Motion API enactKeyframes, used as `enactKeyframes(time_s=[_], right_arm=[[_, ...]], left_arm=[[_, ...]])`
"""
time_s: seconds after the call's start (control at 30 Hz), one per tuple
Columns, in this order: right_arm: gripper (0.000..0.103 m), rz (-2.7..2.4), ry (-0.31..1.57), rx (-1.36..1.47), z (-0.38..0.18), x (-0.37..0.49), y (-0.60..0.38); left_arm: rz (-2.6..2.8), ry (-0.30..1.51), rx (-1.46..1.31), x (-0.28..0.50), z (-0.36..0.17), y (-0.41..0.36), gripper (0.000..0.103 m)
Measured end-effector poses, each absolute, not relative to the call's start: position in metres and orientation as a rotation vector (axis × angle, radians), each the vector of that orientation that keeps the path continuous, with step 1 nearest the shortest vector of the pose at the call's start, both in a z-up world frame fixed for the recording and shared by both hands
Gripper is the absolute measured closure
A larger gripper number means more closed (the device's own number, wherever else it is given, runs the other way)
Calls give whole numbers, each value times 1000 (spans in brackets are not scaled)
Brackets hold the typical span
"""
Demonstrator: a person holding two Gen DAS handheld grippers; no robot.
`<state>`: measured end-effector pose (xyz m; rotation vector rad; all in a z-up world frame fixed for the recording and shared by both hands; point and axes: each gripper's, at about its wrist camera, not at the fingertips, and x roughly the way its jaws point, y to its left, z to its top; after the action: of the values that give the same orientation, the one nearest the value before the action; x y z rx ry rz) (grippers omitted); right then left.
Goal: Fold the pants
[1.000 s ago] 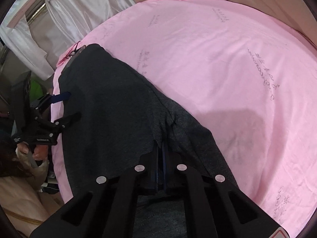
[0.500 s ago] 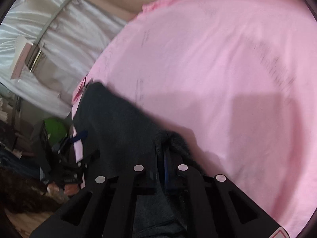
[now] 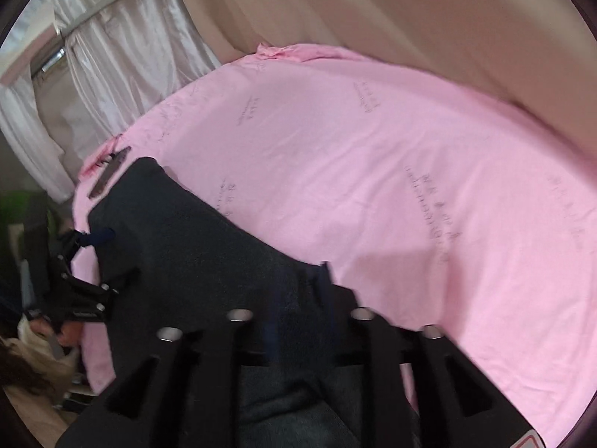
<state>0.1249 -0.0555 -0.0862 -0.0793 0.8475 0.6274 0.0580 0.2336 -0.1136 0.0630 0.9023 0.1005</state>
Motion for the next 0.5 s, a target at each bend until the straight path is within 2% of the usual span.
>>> enactKeyframes(time_s=[0.07, 0.13, 0.2, 0.23, 0.33, 0.37, 0.5], right_arm=[[65, 650, 873, -47, -89, 127, -49], [70, 699, 902, -37, -99, 124, -32], [98, 692, 947, -115, -123, 131, -10], [103, 637, 970, -151, -134, 142, -10], [103, 569, 933, 7, -128, 165, -35], [99, 540, 909, 14, -121, 162, -38], [96, 592, 871, 32, -99, 109, -32]], left_arm=[[112, 896, 69, 62, -115, 242, 5], [105, 901, 59, 66, -115, 245, 5], [115, 891, 82, 69, -115, 243, 5], [123, 887, 94, 71, -115, 241, 5], [149, 872, 107, 73, -109, 243, 5], [150, 864, 95, 69, -104, 247, 5], [193, 825, 22, 42, -84, 282, 5]])
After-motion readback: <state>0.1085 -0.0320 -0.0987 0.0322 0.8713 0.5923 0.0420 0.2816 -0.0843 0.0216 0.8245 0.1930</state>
